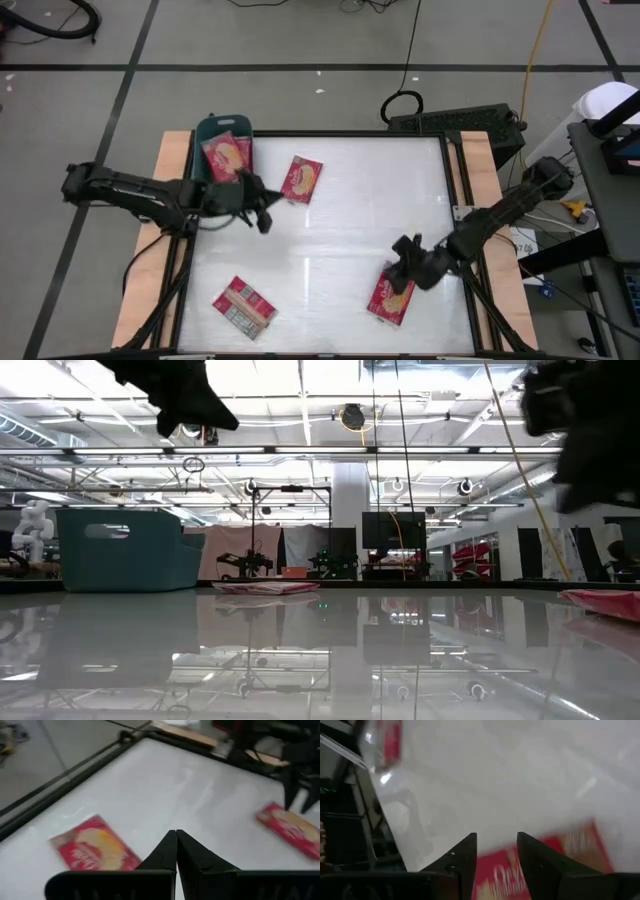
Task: Sort popcorn bags into baskets
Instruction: Stack the red popcorn bag on top of the other red popcorn bag into the blue bin
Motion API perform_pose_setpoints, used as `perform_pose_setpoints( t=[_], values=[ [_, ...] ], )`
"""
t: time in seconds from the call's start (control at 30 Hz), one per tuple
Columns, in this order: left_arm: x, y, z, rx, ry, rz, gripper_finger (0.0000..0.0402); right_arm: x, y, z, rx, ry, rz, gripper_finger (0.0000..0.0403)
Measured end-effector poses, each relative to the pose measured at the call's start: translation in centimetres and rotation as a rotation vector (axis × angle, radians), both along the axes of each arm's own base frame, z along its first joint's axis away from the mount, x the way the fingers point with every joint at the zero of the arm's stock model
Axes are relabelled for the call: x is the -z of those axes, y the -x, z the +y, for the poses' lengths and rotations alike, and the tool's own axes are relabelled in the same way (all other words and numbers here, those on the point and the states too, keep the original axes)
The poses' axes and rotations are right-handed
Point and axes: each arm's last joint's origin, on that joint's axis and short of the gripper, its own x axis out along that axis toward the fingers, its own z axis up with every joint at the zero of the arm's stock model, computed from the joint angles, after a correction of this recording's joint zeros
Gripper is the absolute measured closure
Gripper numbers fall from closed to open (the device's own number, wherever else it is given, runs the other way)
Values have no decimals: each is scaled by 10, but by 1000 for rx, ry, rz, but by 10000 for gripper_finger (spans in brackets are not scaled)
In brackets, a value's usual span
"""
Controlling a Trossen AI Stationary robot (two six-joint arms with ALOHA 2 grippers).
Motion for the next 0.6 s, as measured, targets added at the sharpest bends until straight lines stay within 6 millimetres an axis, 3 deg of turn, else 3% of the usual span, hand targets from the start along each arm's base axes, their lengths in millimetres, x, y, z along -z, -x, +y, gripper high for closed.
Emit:
perform_pose_setpoints(
  t=[0.3, 0.43, 0.6],
  values=[
    [25, -36, -37, 150, -41, -7, 396, 37, 2, 34, 34, -96, 222, 271],
    [34, -47, -44, 171, -50, -15, 396, 49, -5, 32, 76, -77, 252, 271],
    [43, -56, -47, 168, -44, -12, 396, 53, -19, 15, 122, -29, 237, 271]
  ],
)
